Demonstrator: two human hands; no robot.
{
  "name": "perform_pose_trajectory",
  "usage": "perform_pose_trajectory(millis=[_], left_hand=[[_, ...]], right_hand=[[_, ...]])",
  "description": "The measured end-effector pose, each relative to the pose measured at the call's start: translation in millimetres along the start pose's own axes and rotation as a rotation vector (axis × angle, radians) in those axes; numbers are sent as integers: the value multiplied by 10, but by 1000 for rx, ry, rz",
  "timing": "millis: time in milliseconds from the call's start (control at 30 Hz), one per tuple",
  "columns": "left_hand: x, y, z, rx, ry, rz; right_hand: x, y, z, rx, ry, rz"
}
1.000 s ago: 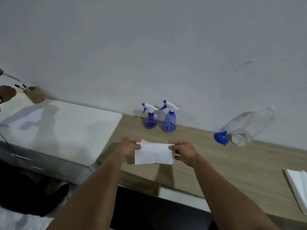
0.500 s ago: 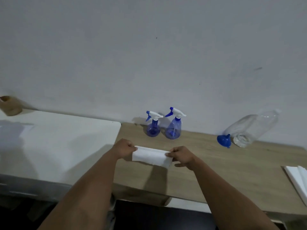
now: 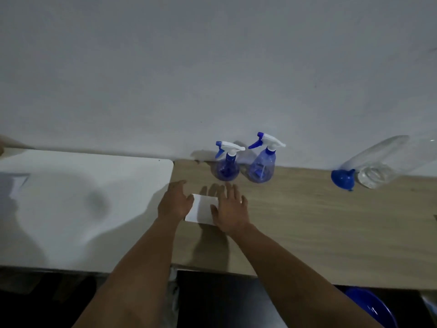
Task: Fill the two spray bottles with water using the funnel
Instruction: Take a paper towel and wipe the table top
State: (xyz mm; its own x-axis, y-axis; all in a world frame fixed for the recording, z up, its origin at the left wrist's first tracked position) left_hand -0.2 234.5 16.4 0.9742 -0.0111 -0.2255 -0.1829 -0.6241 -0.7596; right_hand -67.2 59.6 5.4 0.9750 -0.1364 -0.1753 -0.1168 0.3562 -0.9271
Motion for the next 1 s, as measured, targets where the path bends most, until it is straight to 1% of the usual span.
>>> perform_pose_trajectory(millis=[100, 167, 267, 333, 400, 467, 567, 667, 767, 867, 1000], left_hand=[[-29, 107, 24, 171, 77, -50], [-55, 174, 34, 221, 112, -78], [-83, 286, 46, 186, 130, -121], [-90, 356, 35, 177, 134, -143], [-93, 422, 6, 218, 180, -166], [-117, 496, -57, 280, 197, -169], [-178, 627, -208, 276, 189, -160], [-244, 793, -335, 337, 238, -155], [-318, 961, -526, 367, 236, -170], [-419, 1157, -778, 334, 259, -179], [-501, 1425, -1082, 223, 240, -180]], right_hand=[[63, 381, 144, -46, -161, 202], [58, 613, 78, -125, -221, 258], [19, 761, -159, -213, -294, 184], [44, 730, -358, -230, -323, 141], [94, 628, -577, -238, -325, 126], [130, 511, -835, -232, -302, 98], [122, 353, -1285, -229, -250, 62], [81, 208, -1759, -205, -182, 24], [22, 61, -2209, -158, -107, -35], [-26, -77, -2636, -138, -31, -40], [-125, -264, -3222, -111, 62, -53]])
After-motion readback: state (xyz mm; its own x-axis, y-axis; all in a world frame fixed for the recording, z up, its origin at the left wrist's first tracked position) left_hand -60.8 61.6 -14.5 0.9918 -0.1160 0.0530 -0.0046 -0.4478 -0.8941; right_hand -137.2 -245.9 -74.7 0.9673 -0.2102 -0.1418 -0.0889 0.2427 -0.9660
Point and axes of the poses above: each hand's wrist, its own x-axis towards the middle knuckle, its own y-axis out of the palm, z = x × y, the point moved 1 cm from there along x, towards the middle knuckle, and after that the axes turned 4 degrees about -z, right-handed, at the moved point
